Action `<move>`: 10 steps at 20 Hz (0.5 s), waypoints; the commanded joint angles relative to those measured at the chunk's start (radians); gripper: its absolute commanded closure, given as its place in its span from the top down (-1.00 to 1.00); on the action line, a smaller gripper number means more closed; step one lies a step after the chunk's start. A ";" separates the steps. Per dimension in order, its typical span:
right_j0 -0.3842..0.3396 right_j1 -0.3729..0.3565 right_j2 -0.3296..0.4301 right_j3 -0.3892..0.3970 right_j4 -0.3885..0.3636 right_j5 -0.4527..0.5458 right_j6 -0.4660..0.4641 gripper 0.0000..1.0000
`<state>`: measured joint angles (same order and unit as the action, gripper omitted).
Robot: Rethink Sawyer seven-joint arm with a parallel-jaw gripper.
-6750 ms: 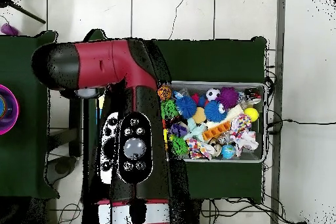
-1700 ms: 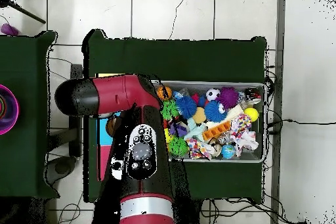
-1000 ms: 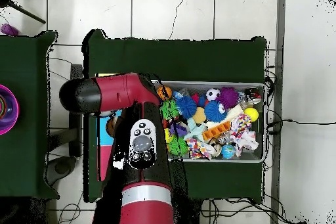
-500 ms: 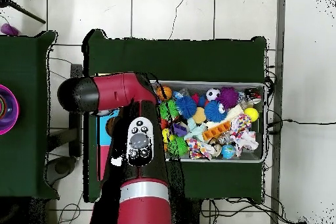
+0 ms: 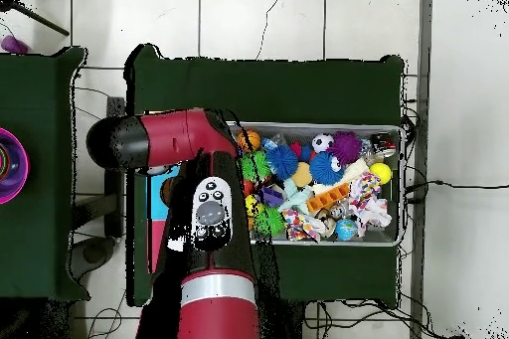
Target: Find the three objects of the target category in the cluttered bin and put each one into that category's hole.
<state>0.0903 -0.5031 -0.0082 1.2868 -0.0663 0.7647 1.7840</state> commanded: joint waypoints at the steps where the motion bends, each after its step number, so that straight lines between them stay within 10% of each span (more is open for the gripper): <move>1: -0.021 0.033 0.061 -0.006 -0.021 0.055 0.028 1.00; 10: -0.001 -0.177 0.028 0.044 -0.004 0.350 -0.007 1.00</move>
<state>0.0932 -0.5659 -0.0080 1.2869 -0.0663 0.8851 1.7840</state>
